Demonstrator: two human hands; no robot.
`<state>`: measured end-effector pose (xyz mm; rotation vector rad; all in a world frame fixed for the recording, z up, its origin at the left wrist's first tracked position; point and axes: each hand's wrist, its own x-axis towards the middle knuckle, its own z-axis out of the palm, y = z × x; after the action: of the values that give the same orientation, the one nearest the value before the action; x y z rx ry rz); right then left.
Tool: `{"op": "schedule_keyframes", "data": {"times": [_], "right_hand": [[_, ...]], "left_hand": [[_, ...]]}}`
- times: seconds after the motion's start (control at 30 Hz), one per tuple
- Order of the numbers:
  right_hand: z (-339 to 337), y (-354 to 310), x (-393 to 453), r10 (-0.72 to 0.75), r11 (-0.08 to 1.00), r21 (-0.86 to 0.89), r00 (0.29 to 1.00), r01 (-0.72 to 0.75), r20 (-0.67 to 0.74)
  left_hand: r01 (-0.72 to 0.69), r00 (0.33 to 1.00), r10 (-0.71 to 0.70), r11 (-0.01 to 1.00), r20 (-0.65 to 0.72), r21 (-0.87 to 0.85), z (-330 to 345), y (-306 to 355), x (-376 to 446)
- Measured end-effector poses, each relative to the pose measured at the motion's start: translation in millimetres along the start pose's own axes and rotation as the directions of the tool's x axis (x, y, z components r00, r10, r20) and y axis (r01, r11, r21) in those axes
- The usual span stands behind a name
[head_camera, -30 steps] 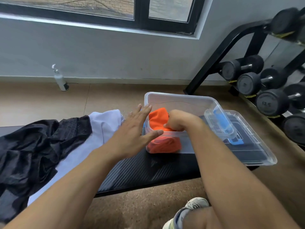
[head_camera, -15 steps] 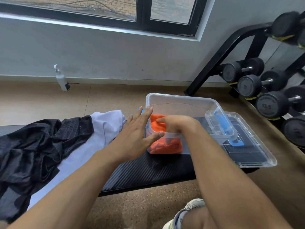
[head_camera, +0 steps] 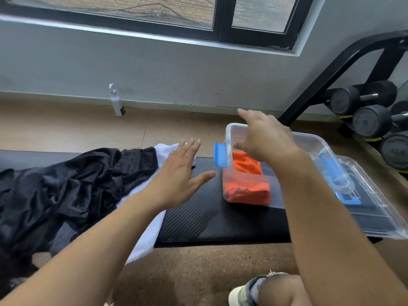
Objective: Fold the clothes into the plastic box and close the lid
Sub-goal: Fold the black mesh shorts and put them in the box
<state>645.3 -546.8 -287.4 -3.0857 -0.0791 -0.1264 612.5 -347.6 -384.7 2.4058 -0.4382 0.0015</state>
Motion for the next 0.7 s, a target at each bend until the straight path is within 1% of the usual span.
{"op": "schedule_keyframes", "data": {"times": [0.03, 0.07, 0.1, 0.13, 0.17, 0.23, 0.3, 0.37, 0.43, 0.47, 0.53, 0.6, 0.7], "right_hand": [[-2.8, -12.7, -3.4, -0.078, 0.992, 0.094, 0.993, 0.086, -0.087], [-3.4, -27.9, -6.7, -0.166, 0.957, 0.210, 0.972, 0.200, -0.169], [0.4, -43.8, -8.9, -0.244, 0.898, 0.316, 0.944, 0.307, -0.224], [9.1, -58.4, -10.4, -0.310, 0.839, 0.388, 0.920, 0.383, -0.238], [22.6, -72.0, -11.2, -0.362, 0.803, 0.426, 0.910, 0.415, -0.204], [54.6, -94.6, -12.4, -0.442, 0.798, 0.428, 0.895, 0.425, -0.065], [85.7, -108.1, -11.8, -0.477, 0.831, 0.365, 0.875, 0.420, 0.078], [110.9, -112.5, -10.2, -0.461, 0.872, 0.292, 0.861, 0.394, 0.216], [129.1, -111.3, -8.3, -0.408, 0.909, 0.224, 0.860, 0.352, 0.306], [135.4, -110.6, -8.2, -0.386, 0.921, 0.198, 0.863, 0.337, 0.326], [143.4, -109.9, -8.9, -0.368, 0.929, 0.167, 0.873, 0.330, 0.321], [145.9, -111.1, -8.0, -0.369, 0.928, 0.174, 0.874, 0.329, 0.316], [142.1, -115.2, -8.5, -0.331, 0.941, 0.189, 0.880, 0.281, 0.340]], "left_hand": [[0.020, 1.000, -0.020, 0.999, -0.009, 0.040, -7.4, -11.1, -5.9], [0.045, 0.999, -0.044, 0.995, -0.016, 0.085, -14.9, -21.7, -12.5], [0.070, 0.997, -0.068, 0.988, -0.022, 0.138, -21.3, -34.2, -18.1], [0.098, 0.995, -0.096, 0.974, -0.019, 0.204, -27.7, -45.8, -23.8], [0.138, 0.990, -0.143, 0.952, -0.005, 0.274, -33.9, -56.2, -29.2], [0.241, 0.962, -0.271, 0.898, 0.030, 0.367, -43.4, -73.5, -40.6], [0.323, 0.930, -0.364, 0.865, 0.038, 0.384, -49.7, -85.4, -52.9], [0.365, 0.913, -0.407, 0.845, 0.026, 0.392, -52.1, -95.9, -65.5], [0.379, 0.899, -0.435, 0.831, 0.051, 0.407, -54.5, -103.9, -75.4], [0.382, 0.893, -0.445, 0.829, 0.067, 0.408, -56.5, -107.1, -79.2], [0.382, 0.892, -0.447, 0.829, 0.071, 0.409, -62.1, -111.5, -82.9], [0.376, 0.895, -0.441, 0.826, 0.068, 0.420, -67.8, -114.3, -83.6], [0.367, 0.905, -0.423, 0.831, 0.048, 0.417, -71.7, -117.2, -81.9]]}}
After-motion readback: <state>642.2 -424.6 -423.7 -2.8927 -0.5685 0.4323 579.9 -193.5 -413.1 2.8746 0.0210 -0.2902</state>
